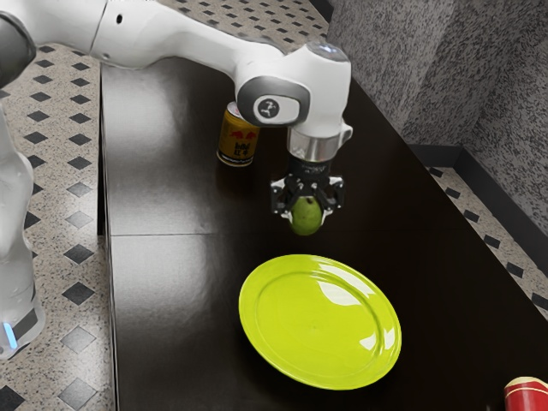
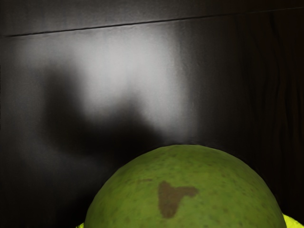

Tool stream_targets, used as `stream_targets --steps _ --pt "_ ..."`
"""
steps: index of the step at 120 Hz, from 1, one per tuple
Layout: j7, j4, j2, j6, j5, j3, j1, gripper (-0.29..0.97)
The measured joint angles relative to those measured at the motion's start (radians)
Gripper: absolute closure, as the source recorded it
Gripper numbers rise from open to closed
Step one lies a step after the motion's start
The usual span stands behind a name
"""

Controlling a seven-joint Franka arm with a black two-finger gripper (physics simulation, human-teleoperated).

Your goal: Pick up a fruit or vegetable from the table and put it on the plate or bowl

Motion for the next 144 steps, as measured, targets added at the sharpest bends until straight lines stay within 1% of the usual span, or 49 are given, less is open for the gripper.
stream_targets --steps 14,54,89,91,103,116,130,144 --pt "0.002 0.030 0.019 -0.014 0.001 -0.038 -0.006 0.68" --pt "0.010 0.094 0.070 -0.035 0.005 -0.107 -0.007 0.67" --pt "0.015 0.116 0.095 -0.042 0.007 -0.125 -0.010 0.65" --pt "0.015 0.117 0.095 -0.042 0.007 -0.125 -0.010 0.63" --pt "0.018 0.127 0.092 -0.042 0.010 -0.126 -0.008 0.42" --pt "0.019 0.128 0.088 -0.042 0.016 -0.128 -0.007 0.27" --pt "0.021 0.129 0.083 -0.046 0.025 -0.128 -0.009 0.13" --pt "0.022 0.129 0.082 -0.051 0.033 -0.123 -0.011 0.06"
